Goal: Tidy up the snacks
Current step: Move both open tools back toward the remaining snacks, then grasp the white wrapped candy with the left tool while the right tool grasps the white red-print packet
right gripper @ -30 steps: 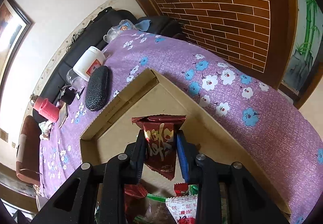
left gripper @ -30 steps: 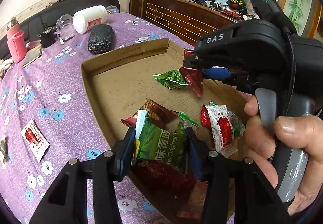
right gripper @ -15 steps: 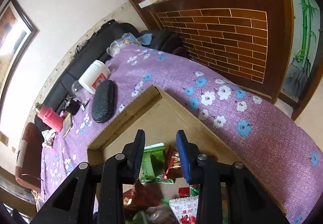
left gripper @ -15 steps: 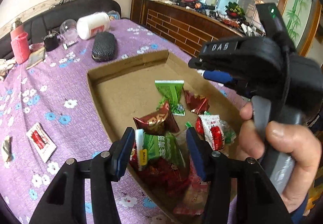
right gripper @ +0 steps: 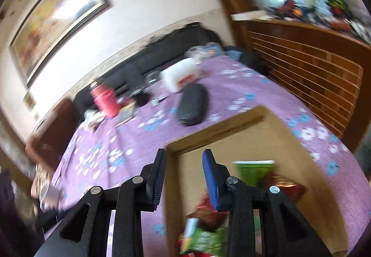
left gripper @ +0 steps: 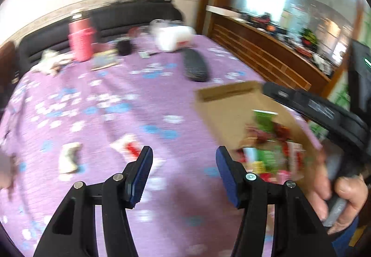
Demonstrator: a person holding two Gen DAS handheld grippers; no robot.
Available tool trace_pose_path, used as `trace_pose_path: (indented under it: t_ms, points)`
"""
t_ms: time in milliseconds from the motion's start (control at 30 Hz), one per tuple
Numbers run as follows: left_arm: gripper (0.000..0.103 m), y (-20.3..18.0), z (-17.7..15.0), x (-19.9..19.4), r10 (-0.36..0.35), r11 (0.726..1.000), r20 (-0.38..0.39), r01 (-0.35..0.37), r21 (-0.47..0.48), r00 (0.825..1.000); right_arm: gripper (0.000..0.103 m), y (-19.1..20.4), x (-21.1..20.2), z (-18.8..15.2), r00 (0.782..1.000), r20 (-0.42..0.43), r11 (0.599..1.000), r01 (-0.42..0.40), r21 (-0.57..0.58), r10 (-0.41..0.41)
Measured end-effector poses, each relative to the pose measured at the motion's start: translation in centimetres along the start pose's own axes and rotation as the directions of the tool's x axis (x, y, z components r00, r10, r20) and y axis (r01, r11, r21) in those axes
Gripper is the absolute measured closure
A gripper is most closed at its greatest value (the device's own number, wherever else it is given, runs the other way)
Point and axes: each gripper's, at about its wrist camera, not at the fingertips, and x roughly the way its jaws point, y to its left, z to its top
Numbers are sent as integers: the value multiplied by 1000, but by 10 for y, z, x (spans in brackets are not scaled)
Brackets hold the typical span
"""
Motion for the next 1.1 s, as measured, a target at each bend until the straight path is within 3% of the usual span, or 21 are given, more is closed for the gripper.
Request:
trace_pose_path:
  t_ms: [167, 233, 400, 467, 567, 667, 767, 967, 1100]
  points:
    - [47, 76, 1, 0, 128, 985, -33, -131, -112, 991, 69, 46, 10, -20, 988, -68, 981, -150, -124, 142]
    - [47, 111, 2, 8, 188, 964, -80, -199, -173, 979, 69, 58, 18, -29, 972, -125, 968, -215, -130, 199]
    - [47, 153, -3, 33, 228, 935, -173, -265, -237, 958, 69, 75, 28, -45, 962, -178, 957, -237, -166, 208]
    - [47, 155, -3, 45, 252, 927, -189, -293, -234, 949, 69, 77, 30, -48, 959, -190, 955, -243, -168, 210]
    - [48, 155, -5, 57, 240, 929, -199, -284, -237, 950, 69, 74, 32, -47, 956, -194, 955, -251, -158, 219]
    - [67, 154, -8, 69, 248, 928, -210, -294, -228, 946, 69, 73, 33, -48, 951, -205, 953, -264, -146, 232]
    - [81, 152, -8, 70, 296, 921, -186, -332, -203, 937, 68, 76, 34, -49, 945, -220, 948, -279, -149, 244]
    - [82, 149, -19, 50, 259, 921, -215, -308, -238, 942, 68, 86, 41, -56, 944, -243, 940, -274, -203, 223]
    - [82, 140, -27, 32, 247, 935, -151, -276, -223, 957, 68, 98, 55, -68, 923, -313, 923, -304, -237, 223]
